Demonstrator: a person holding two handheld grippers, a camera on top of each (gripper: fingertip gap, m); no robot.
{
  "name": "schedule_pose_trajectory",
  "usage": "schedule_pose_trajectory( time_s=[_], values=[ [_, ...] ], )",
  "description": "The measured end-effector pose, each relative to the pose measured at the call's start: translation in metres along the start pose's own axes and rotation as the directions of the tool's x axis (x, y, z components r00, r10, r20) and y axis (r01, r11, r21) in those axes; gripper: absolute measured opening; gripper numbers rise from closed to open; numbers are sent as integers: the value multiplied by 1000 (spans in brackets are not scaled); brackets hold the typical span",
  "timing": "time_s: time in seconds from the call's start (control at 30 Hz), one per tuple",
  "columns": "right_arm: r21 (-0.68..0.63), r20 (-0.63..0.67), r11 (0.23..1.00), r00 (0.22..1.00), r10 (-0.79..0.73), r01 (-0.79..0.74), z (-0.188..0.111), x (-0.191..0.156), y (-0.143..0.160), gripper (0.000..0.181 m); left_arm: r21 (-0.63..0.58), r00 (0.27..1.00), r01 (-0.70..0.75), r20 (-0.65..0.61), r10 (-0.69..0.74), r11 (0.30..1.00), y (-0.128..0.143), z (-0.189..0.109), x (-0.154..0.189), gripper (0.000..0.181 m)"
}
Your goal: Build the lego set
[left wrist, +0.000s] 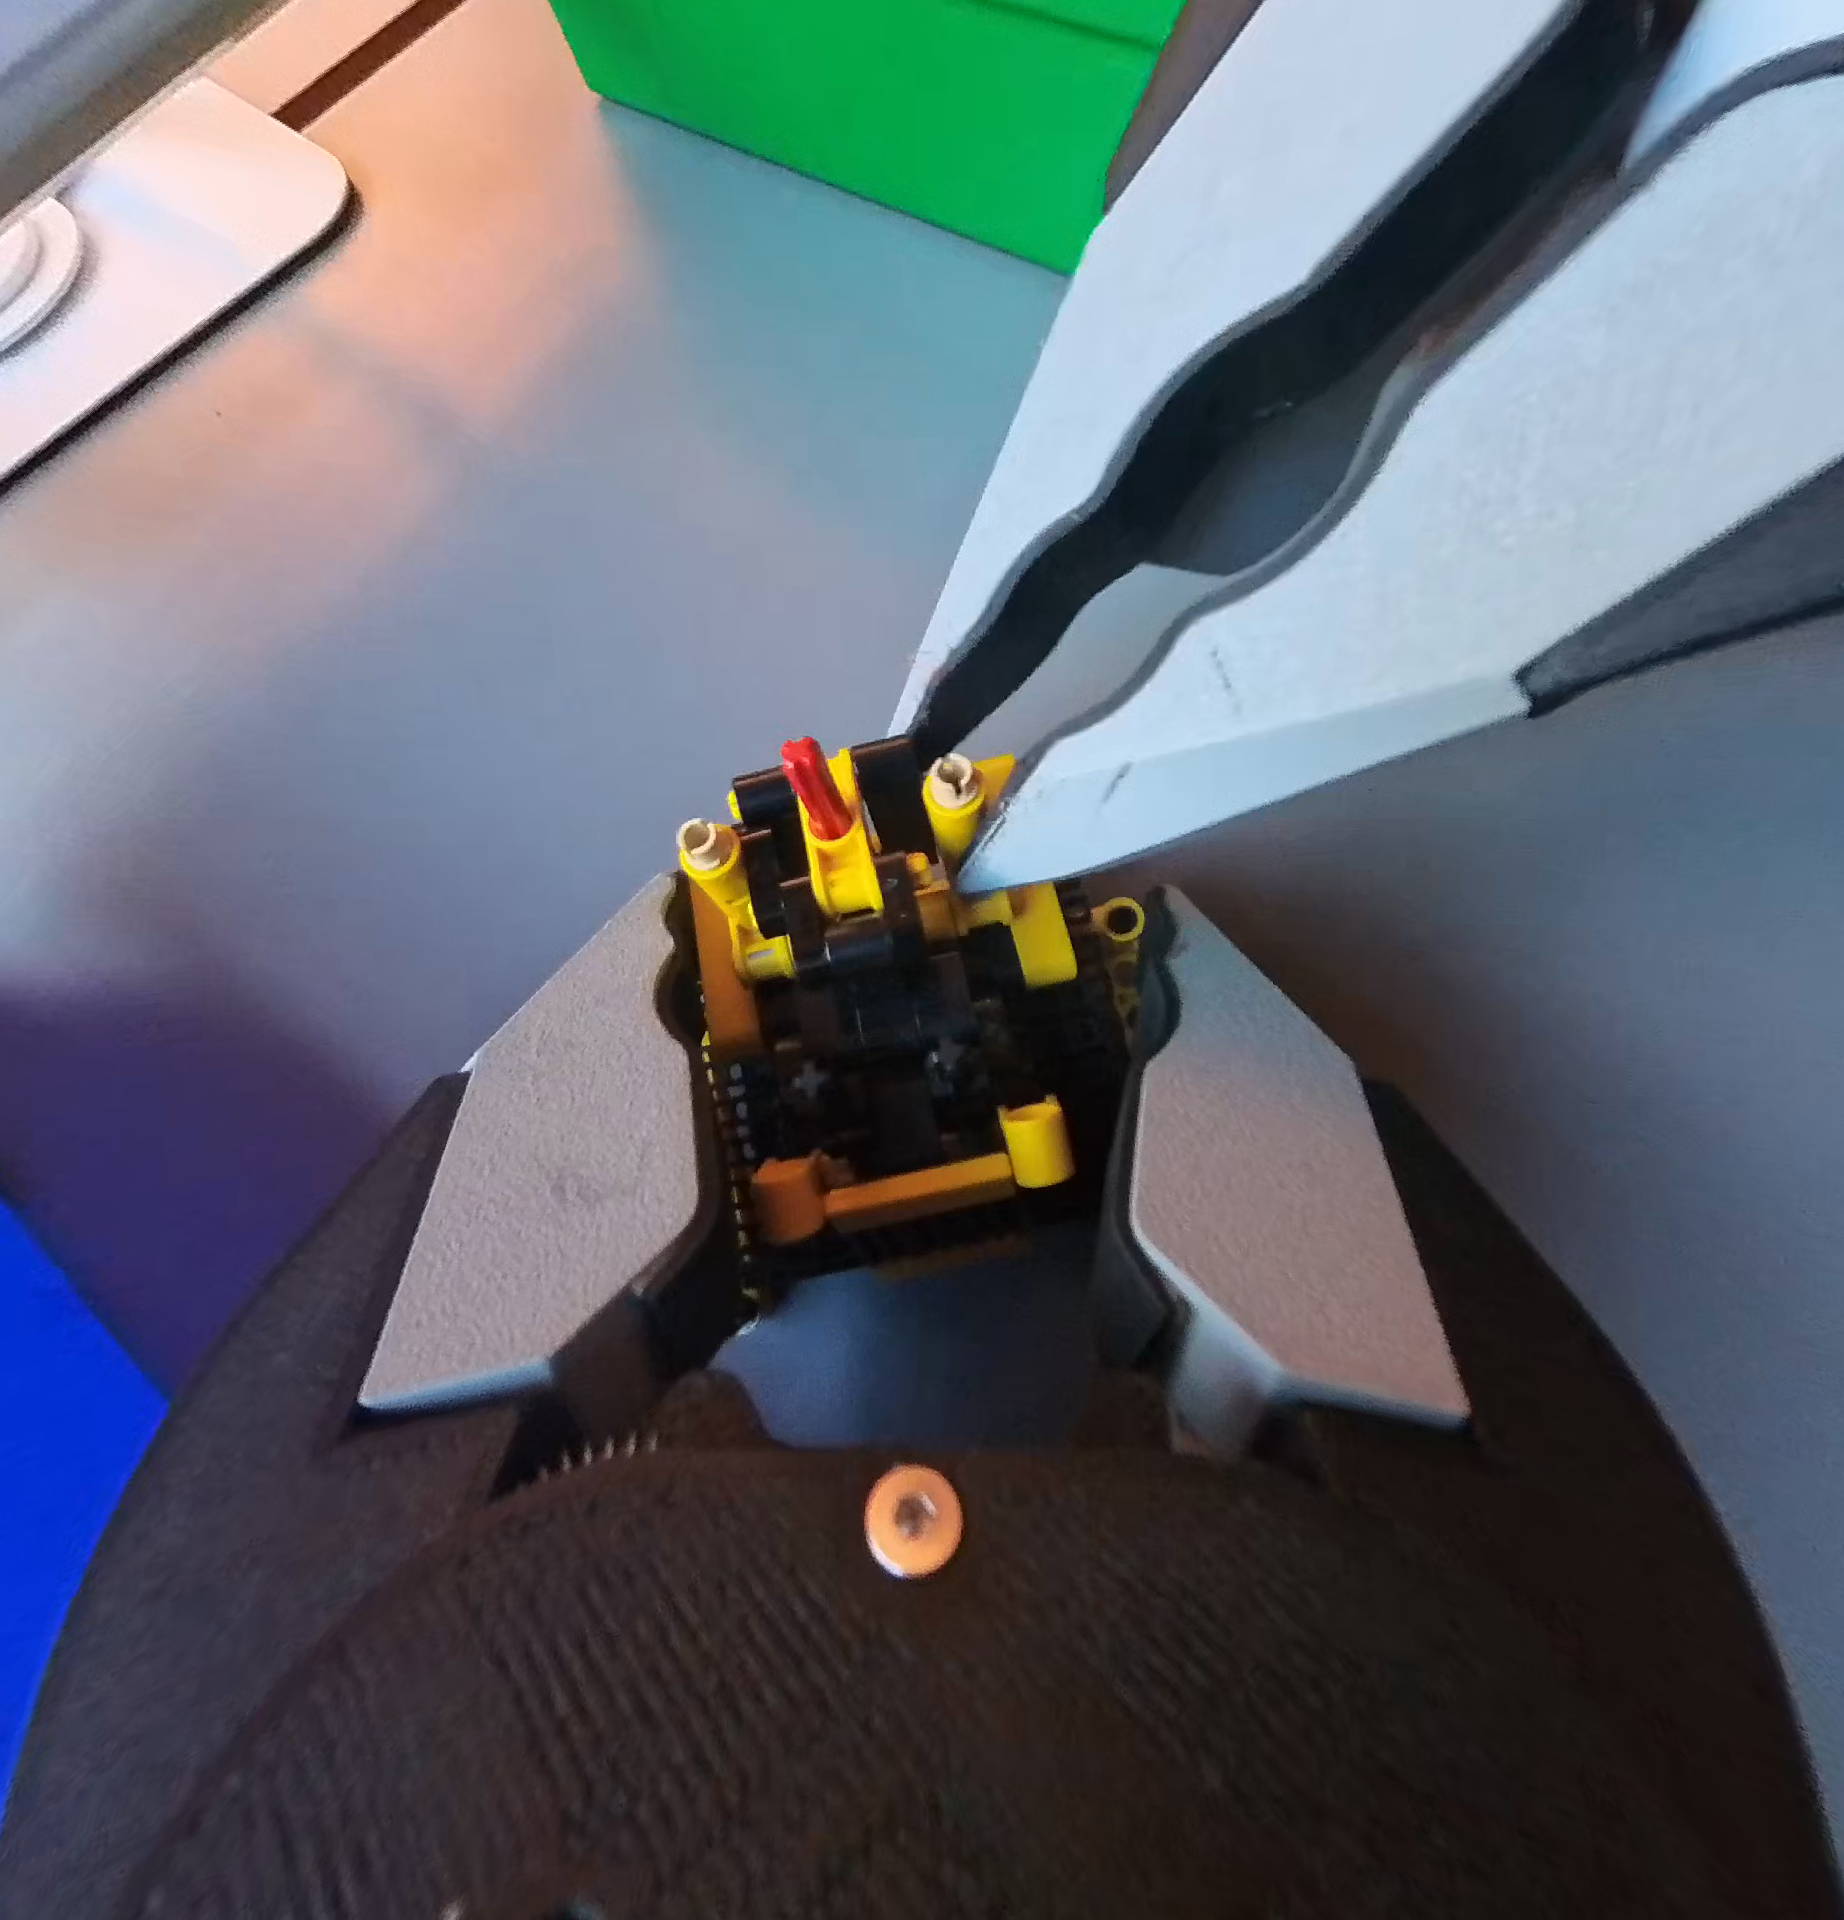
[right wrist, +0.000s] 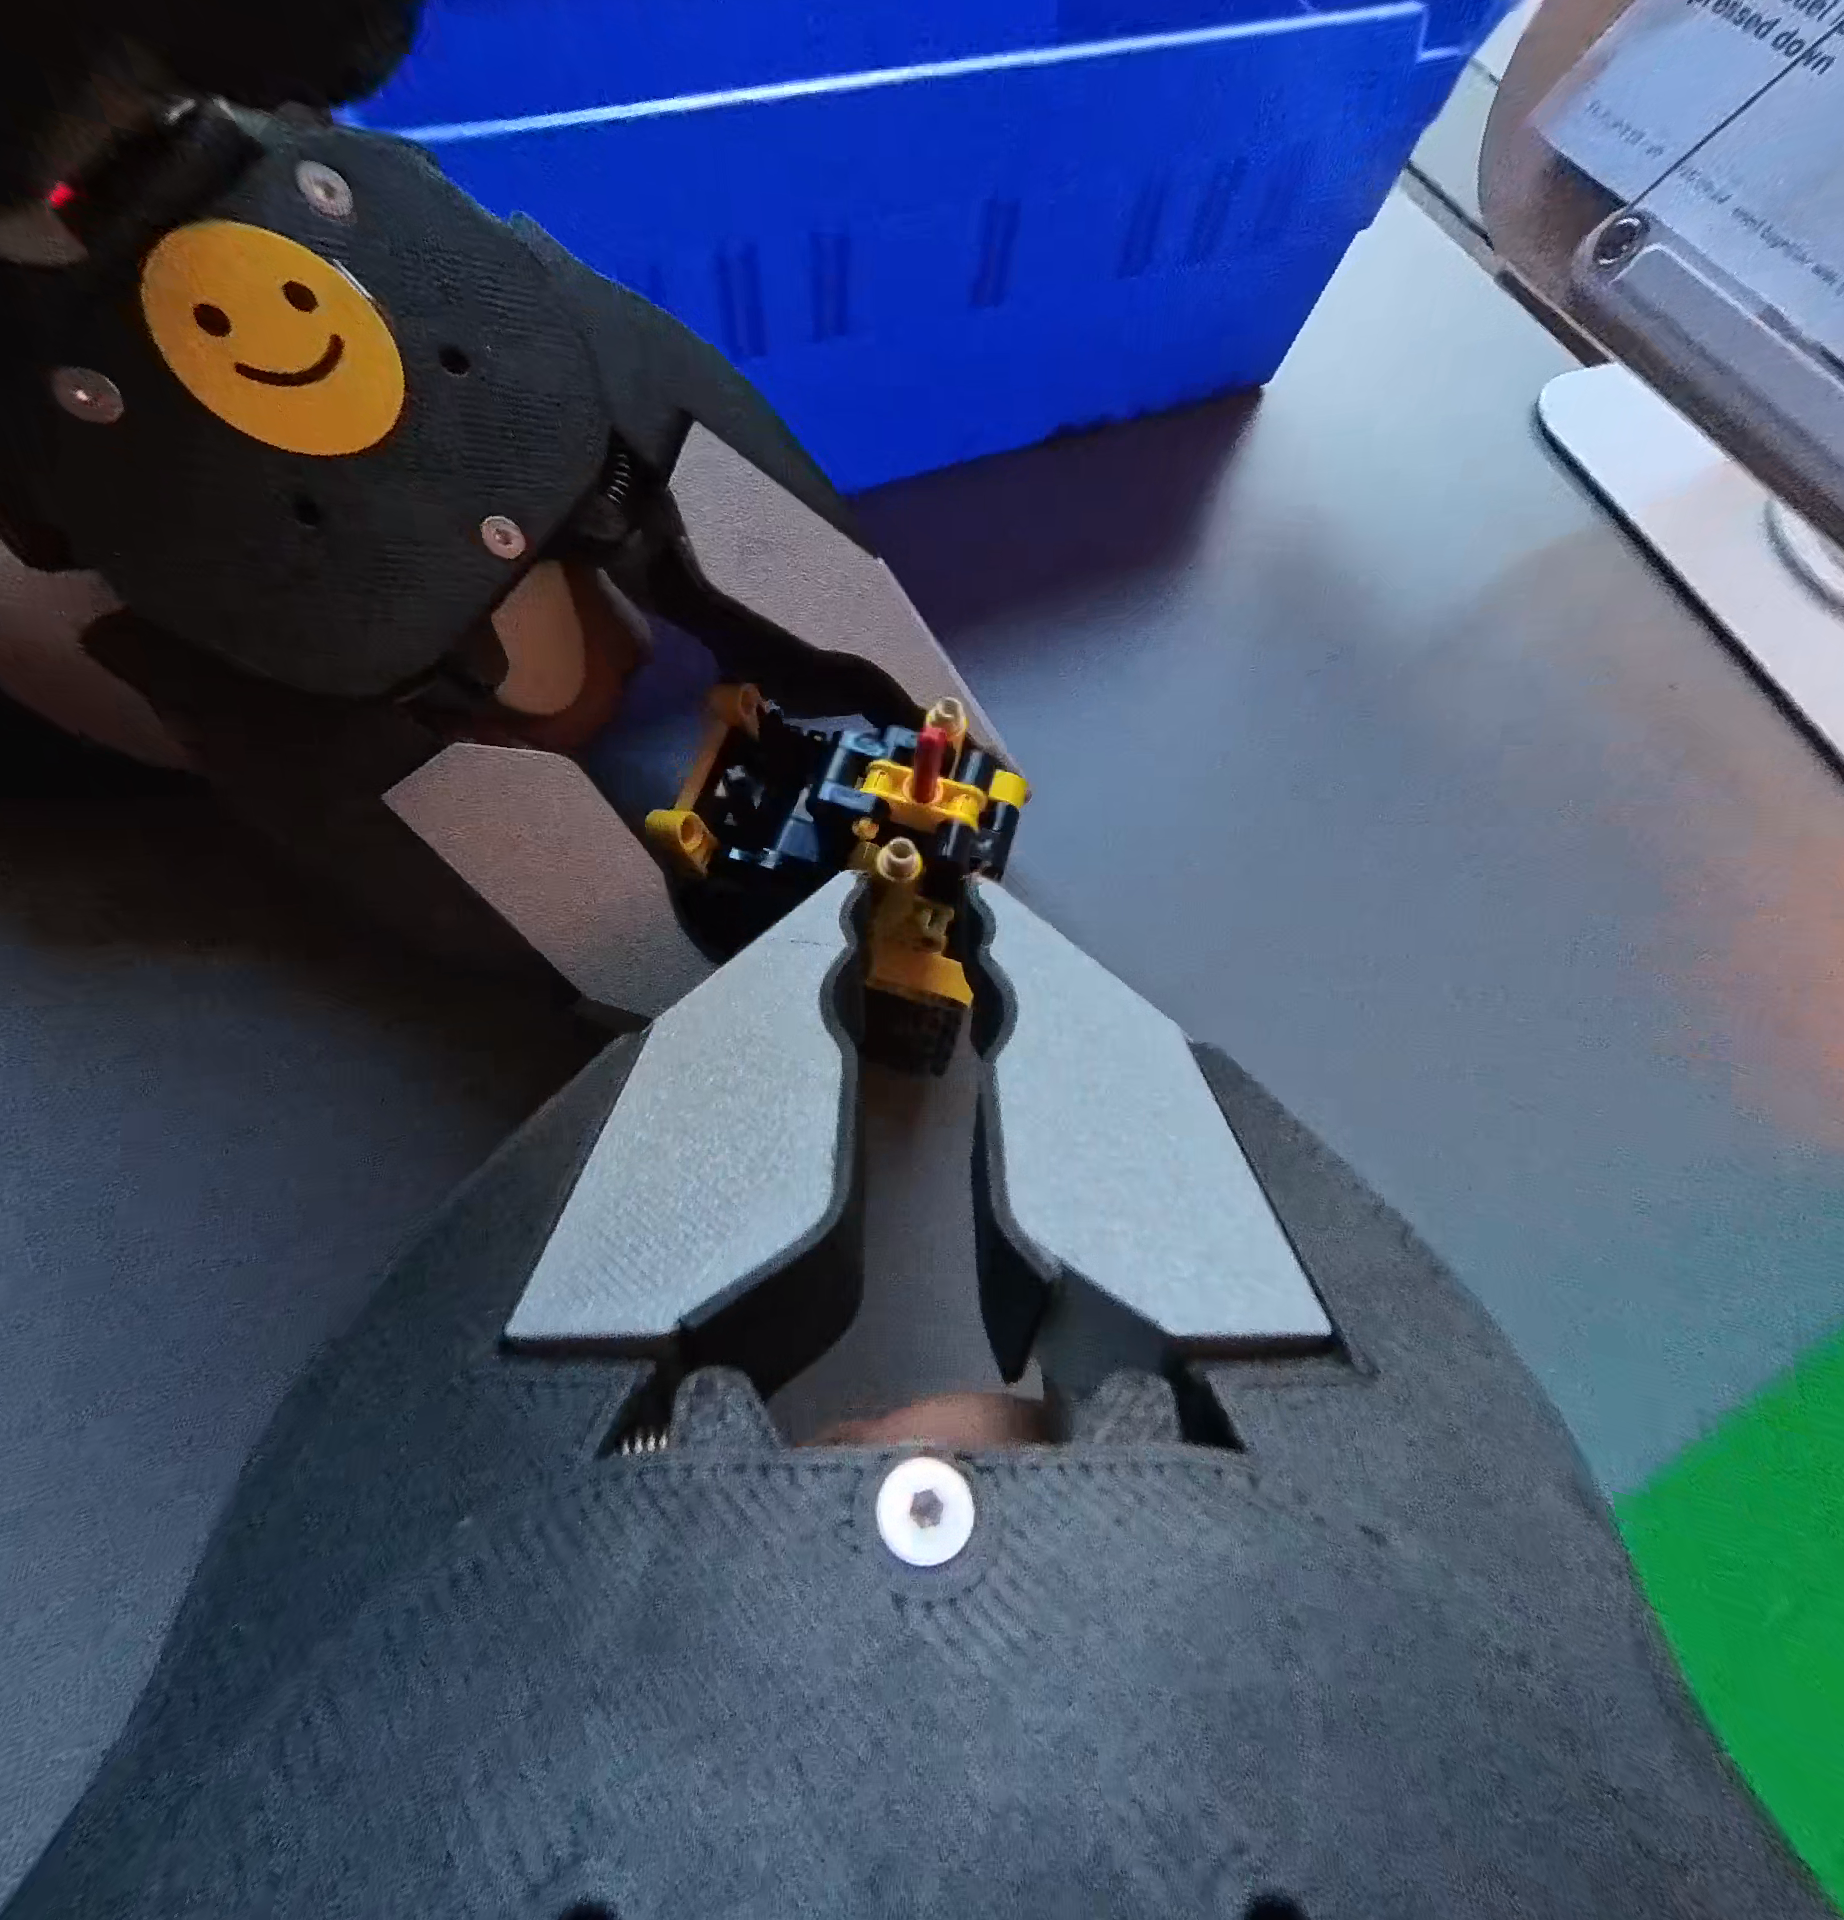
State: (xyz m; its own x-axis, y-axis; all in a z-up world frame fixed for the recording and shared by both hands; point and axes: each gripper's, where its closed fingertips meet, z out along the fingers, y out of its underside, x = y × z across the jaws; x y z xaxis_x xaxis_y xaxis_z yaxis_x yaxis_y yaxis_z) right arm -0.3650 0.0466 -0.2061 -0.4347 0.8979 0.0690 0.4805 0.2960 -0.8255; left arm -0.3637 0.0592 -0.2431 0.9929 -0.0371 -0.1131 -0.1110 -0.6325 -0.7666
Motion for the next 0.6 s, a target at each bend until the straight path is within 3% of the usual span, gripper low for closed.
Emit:
schedule_pose_trajectory(
  time_s=[0.13,0.6],
  values=[
    [21,-63,996,995,-83,84,-1,0,-1,13,3,1000,13,-7,-13,1000,0,0,-1,82],
    [139,-53,990,999,-1,8,-6,1,-16,10,50,997,69,-27,-68,996,-7,-4,-2,83]
  ],
)
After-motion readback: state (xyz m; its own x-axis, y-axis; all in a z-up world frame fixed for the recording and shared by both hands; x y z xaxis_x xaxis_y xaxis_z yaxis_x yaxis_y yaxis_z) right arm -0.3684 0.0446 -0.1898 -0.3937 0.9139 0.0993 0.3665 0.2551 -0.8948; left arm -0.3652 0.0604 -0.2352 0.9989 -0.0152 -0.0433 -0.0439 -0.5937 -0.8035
